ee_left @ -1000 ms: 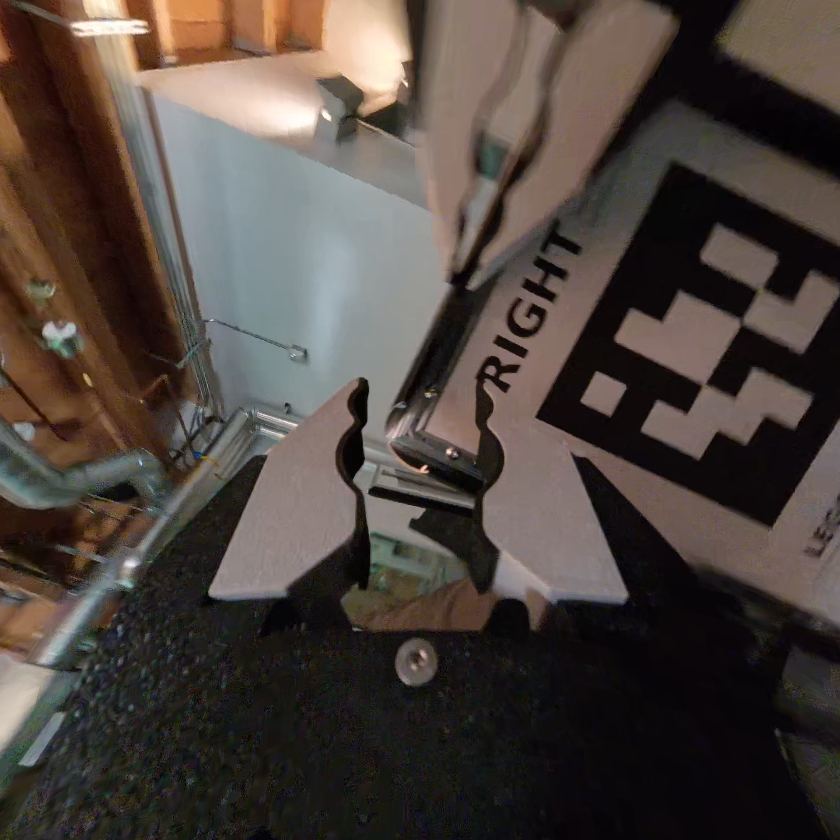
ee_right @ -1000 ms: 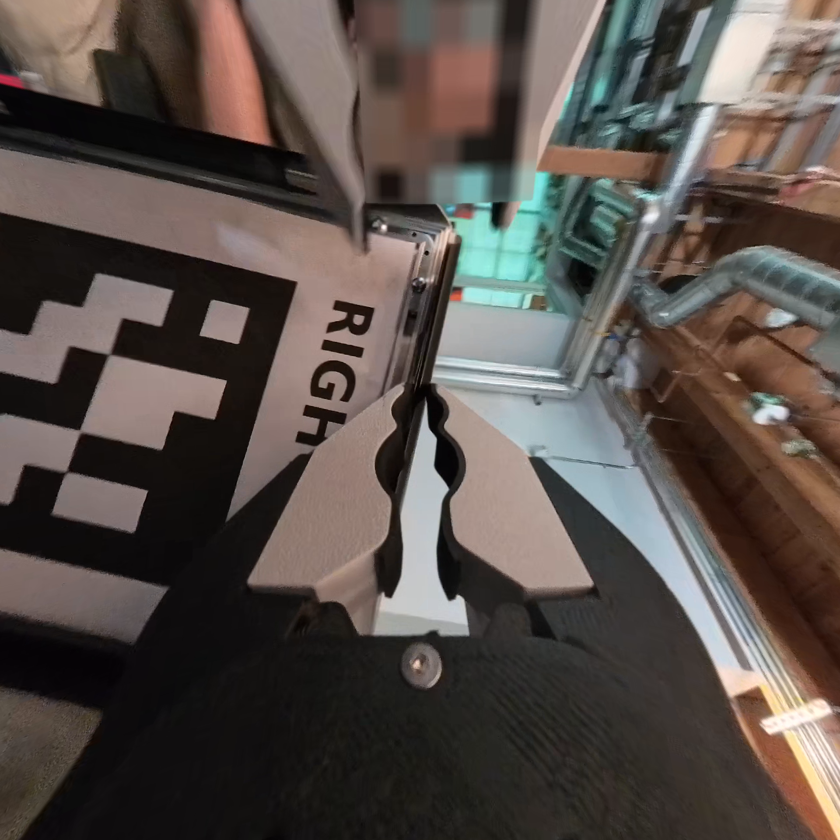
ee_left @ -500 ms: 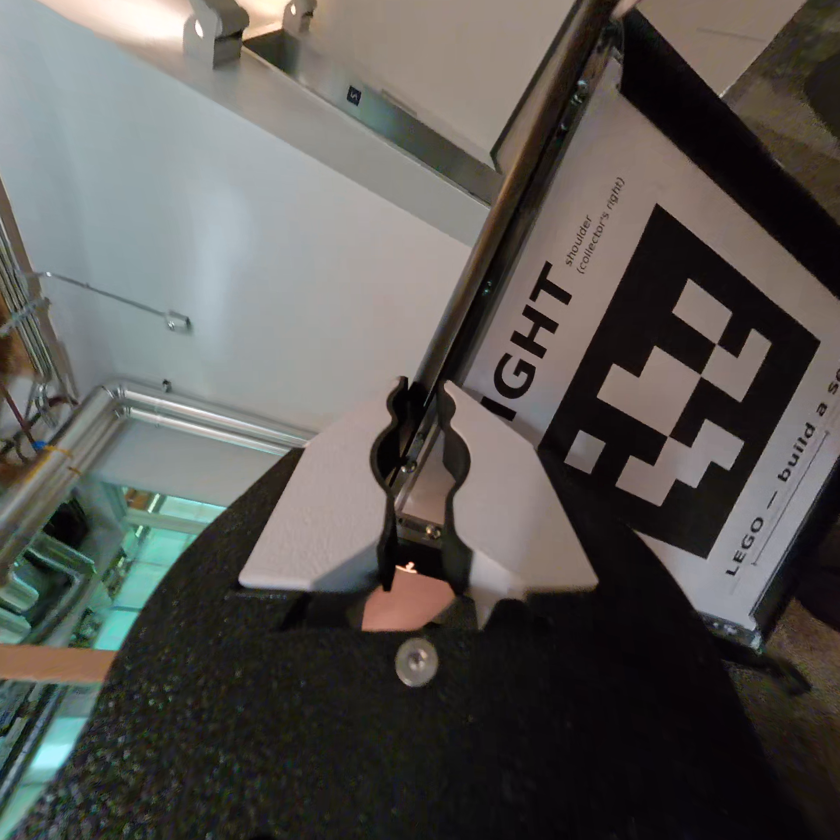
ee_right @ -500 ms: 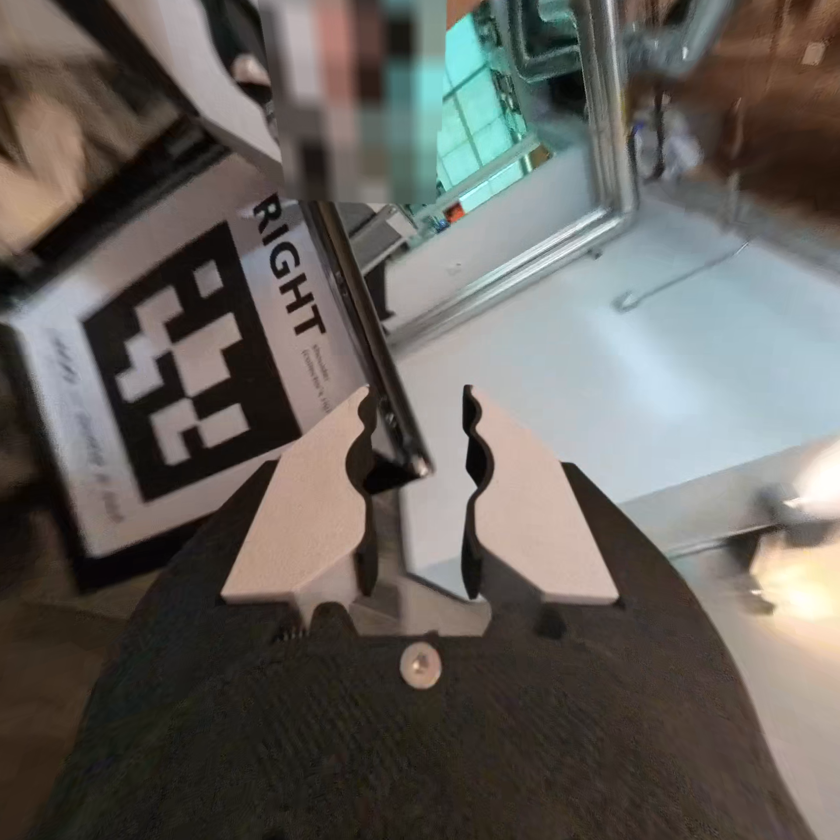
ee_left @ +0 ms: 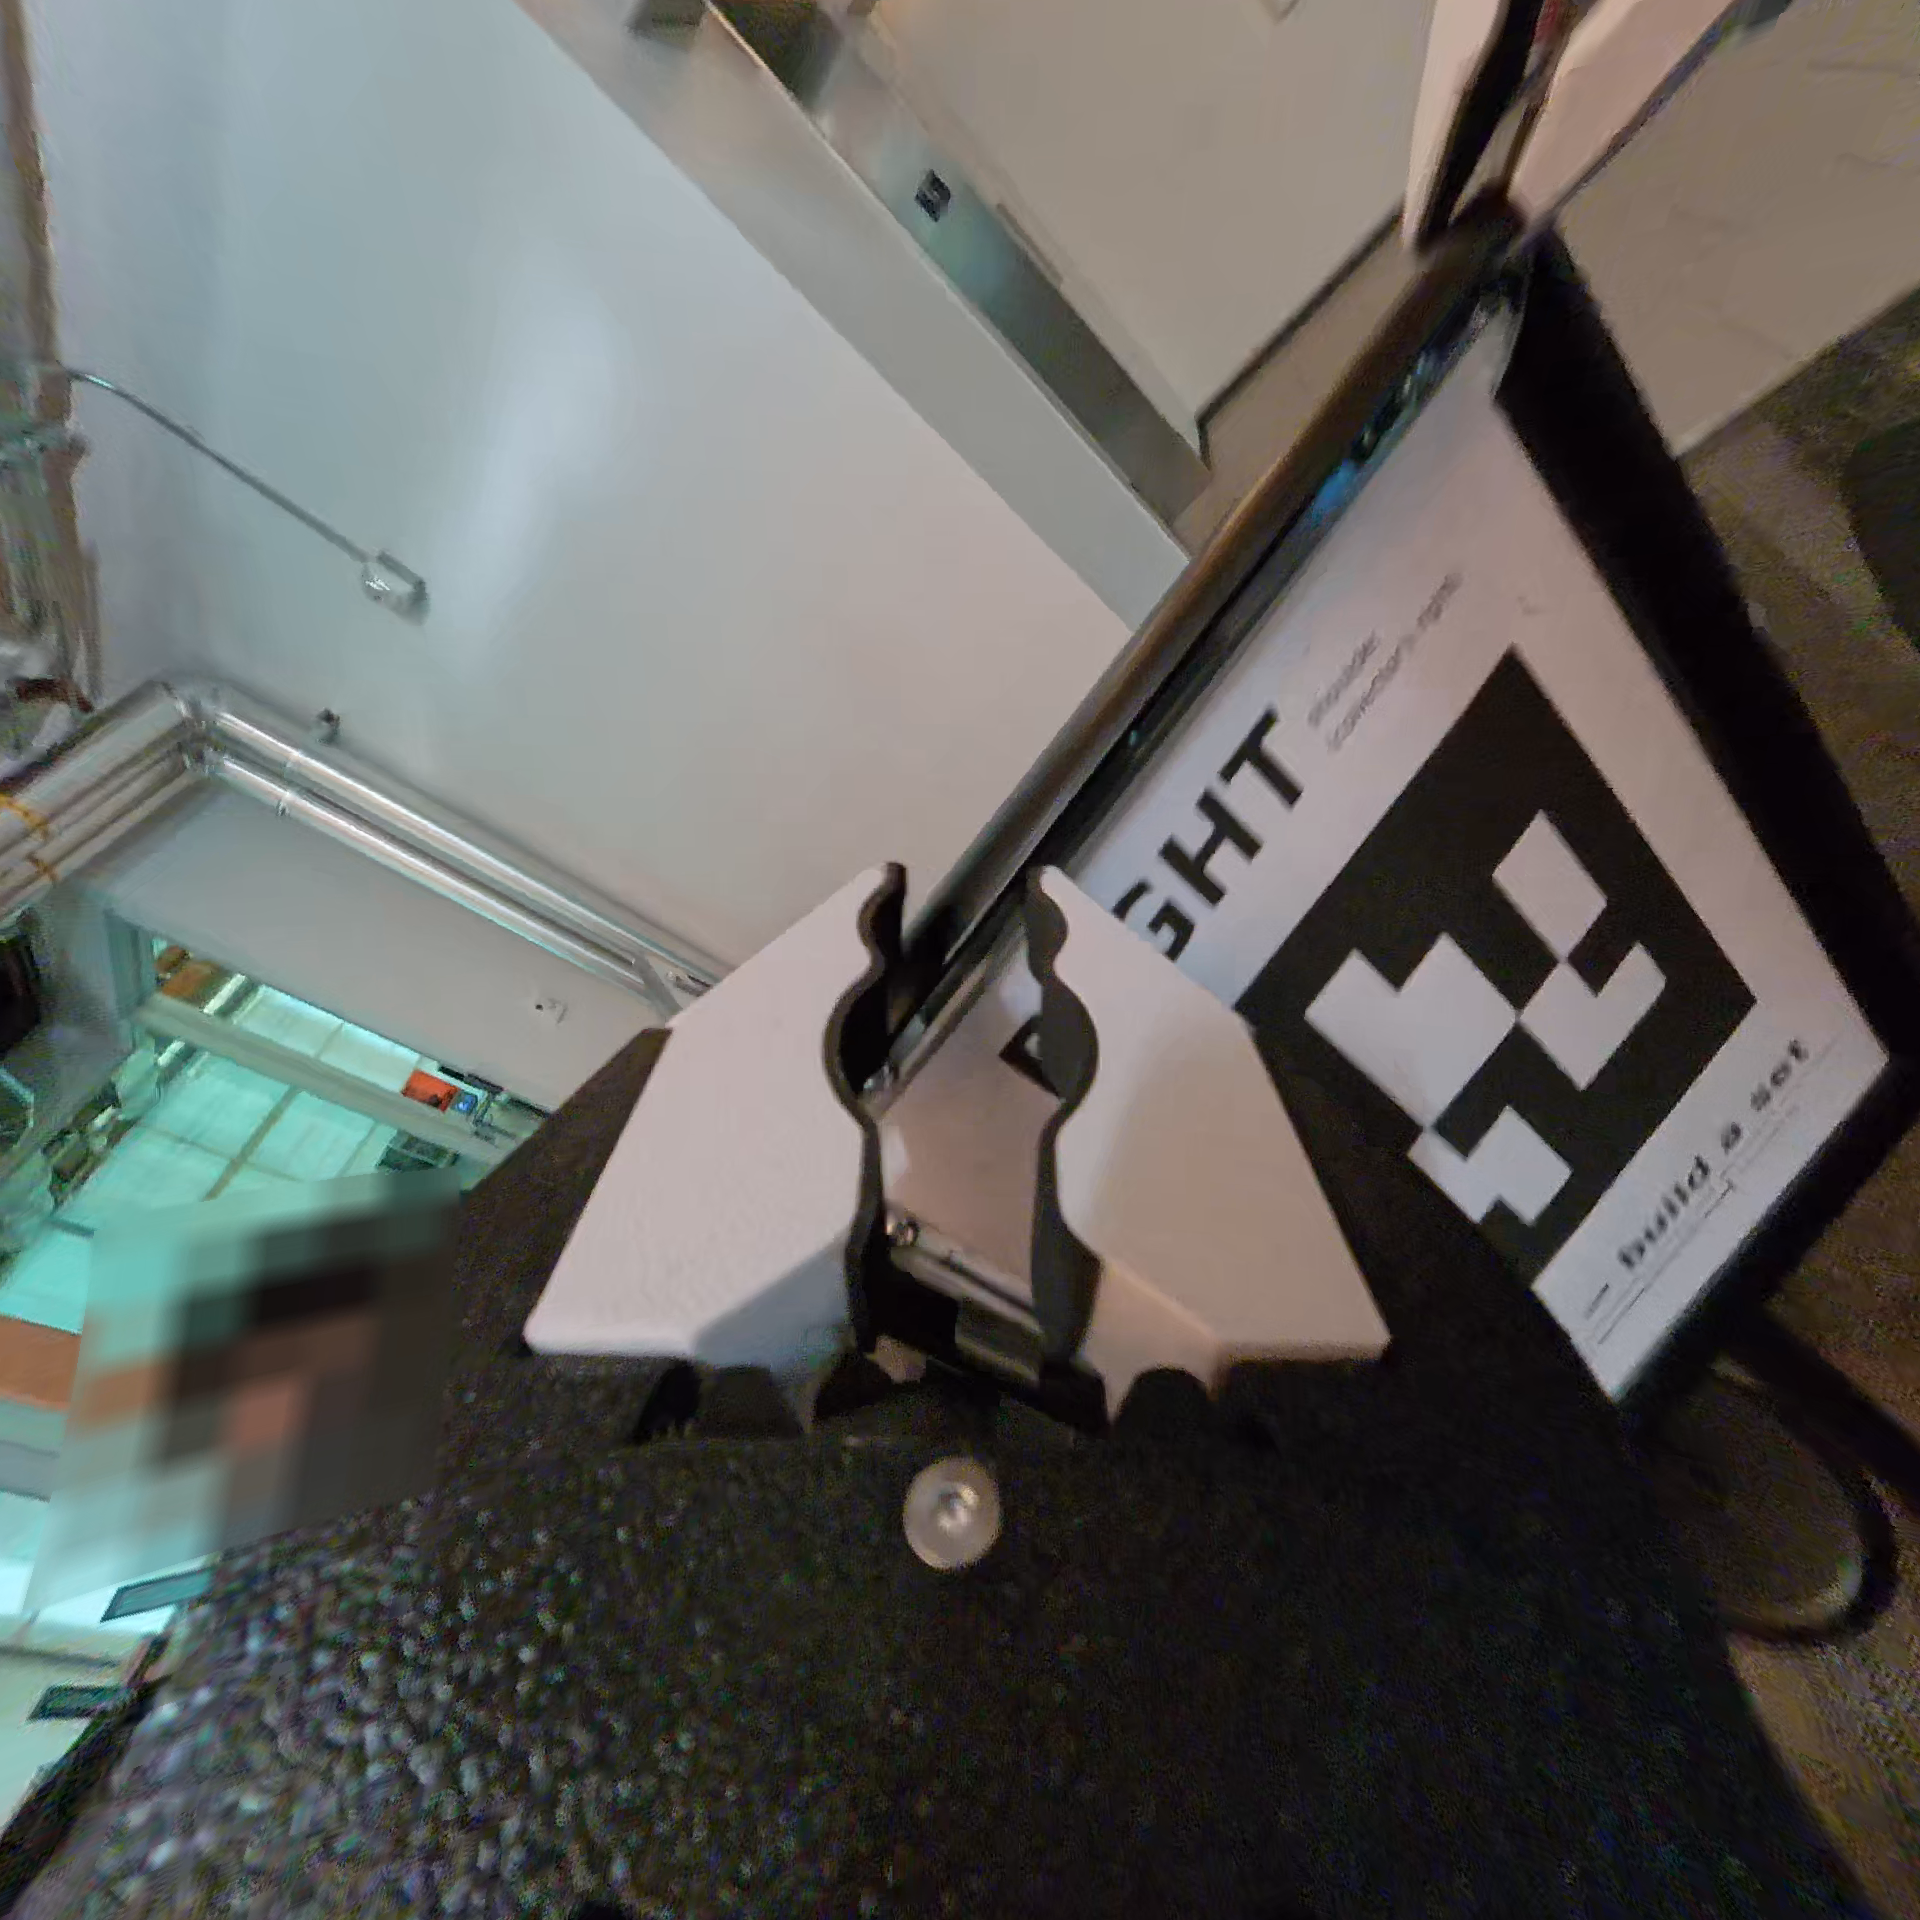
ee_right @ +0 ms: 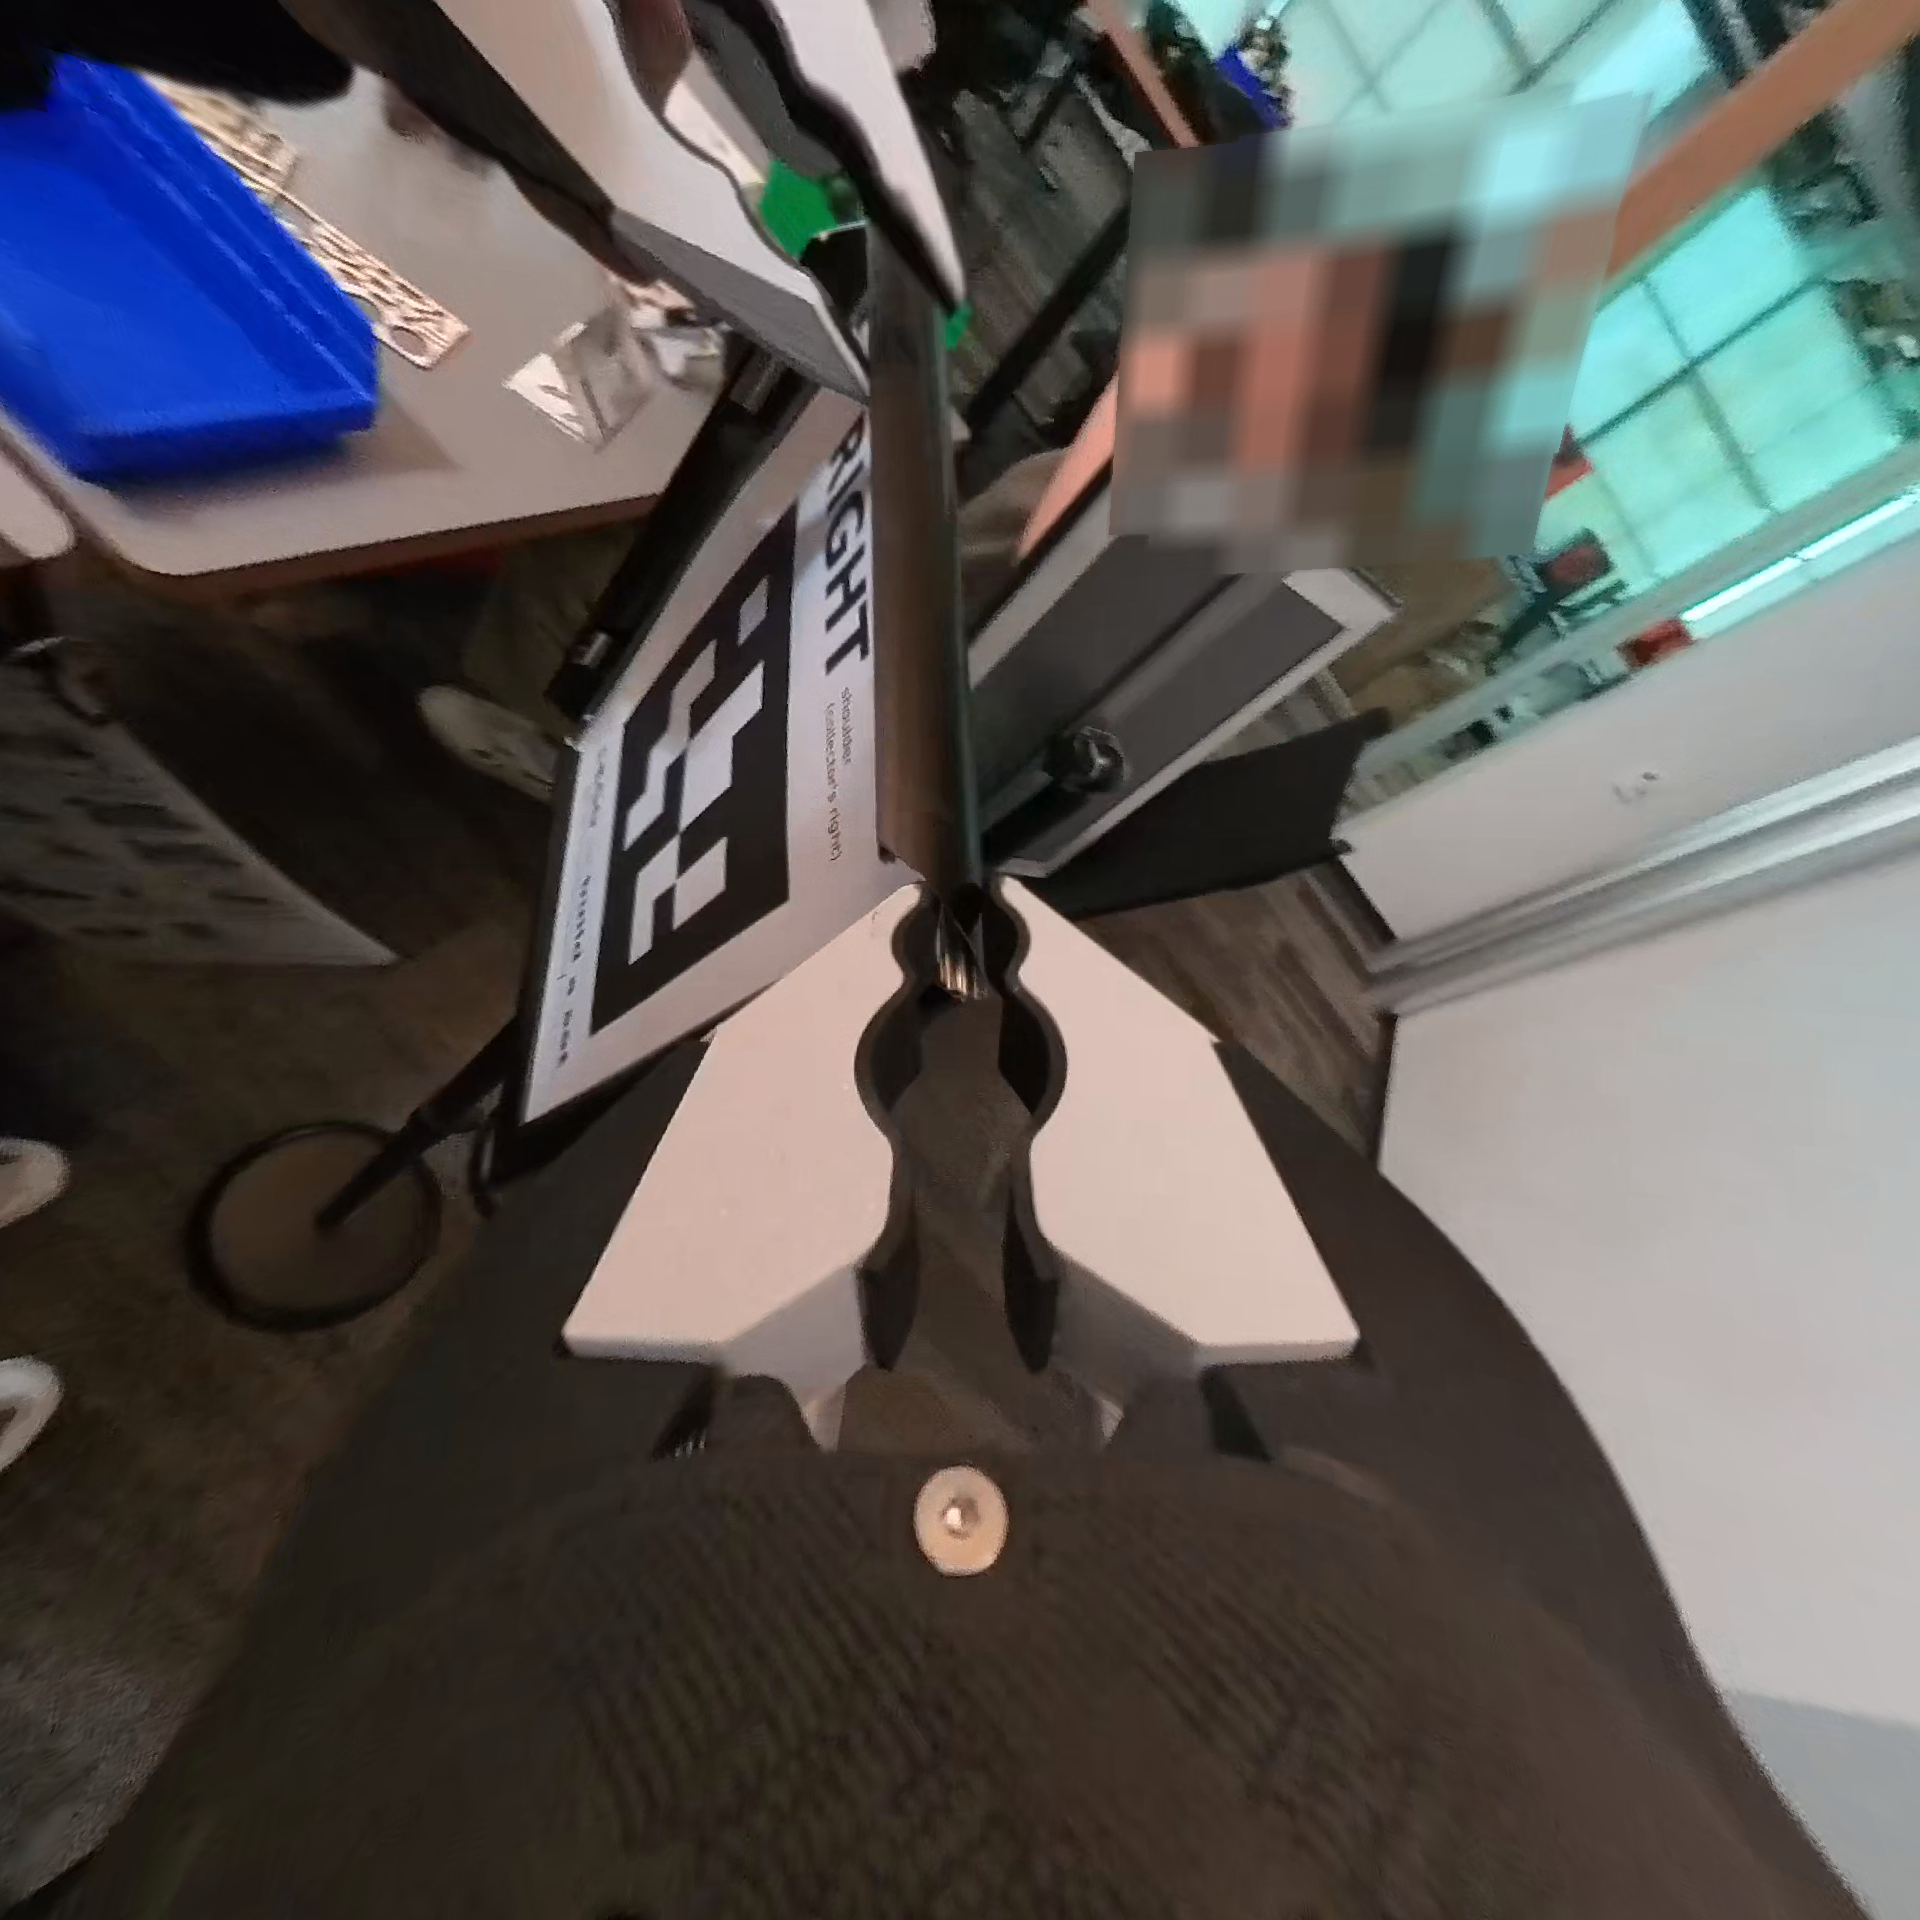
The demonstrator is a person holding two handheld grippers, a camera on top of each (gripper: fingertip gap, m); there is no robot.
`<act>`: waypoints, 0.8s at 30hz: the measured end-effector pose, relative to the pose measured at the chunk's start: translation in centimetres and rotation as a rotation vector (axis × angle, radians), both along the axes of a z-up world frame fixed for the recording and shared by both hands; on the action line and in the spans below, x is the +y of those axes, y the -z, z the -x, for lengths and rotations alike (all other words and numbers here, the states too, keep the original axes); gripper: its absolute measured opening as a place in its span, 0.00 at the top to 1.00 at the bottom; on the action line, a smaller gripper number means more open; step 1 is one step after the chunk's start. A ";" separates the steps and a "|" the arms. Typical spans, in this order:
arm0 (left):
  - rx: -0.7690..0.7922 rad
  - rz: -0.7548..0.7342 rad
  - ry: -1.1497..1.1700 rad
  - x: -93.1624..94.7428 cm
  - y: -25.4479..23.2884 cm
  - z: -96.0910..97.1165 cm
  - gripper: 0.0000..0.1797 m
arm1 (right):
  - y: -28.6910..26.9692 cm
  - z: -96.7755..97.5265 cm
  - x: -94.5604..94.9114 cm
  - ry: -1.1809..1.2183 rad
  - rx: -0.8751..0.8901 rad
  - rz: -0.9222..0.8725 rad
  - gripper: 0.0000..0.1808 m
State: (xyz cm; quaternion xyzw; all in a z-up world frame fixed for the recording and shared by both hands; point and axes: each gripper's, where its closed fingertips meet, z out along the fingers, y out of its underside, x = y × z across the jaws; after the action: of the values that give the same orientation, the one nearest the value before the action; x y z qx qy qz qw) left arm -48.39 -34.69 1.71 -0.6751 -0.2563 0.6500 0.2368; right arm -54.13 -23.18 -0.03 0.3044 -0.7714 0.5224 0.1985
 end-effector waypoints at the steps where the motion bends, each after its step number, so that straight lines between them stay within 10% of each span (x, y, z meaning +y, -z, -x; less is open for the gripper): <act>1: 0.048 0.004 0.037 1.5 -0.6 -0.8 0.86 | 0.0 -0.2 -0.1 -0.021 -0.010 -0.012 0.96; 4: 0.044 -0.050 0.281 9.0 0.2 -2.8 1.00 | 0.1 -1.1 -0.3 -0.064 -0.023 -0.020 0.96; 9: -0.119 -0.014 0.315 13.4 3.6 0.1 0.82 | 0.3 -2.8 0.1 -0.118 -0.100 -0.009 0.95; 24: -0.102 0.050 0.204 15.6 3.6 2.6 0.99 | 4.1 -2.2 4.7 0.058 -0.381 0.169 0.71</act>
State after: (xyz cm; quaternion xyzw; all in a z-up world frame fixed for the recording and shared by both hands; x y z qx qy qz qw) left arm -50.97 -19.06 -1.88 -0.7355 -0.1817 0.5936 0.2714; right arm -51.96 -18.52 -4.09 0.1600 -0.7570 0.6273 0.0885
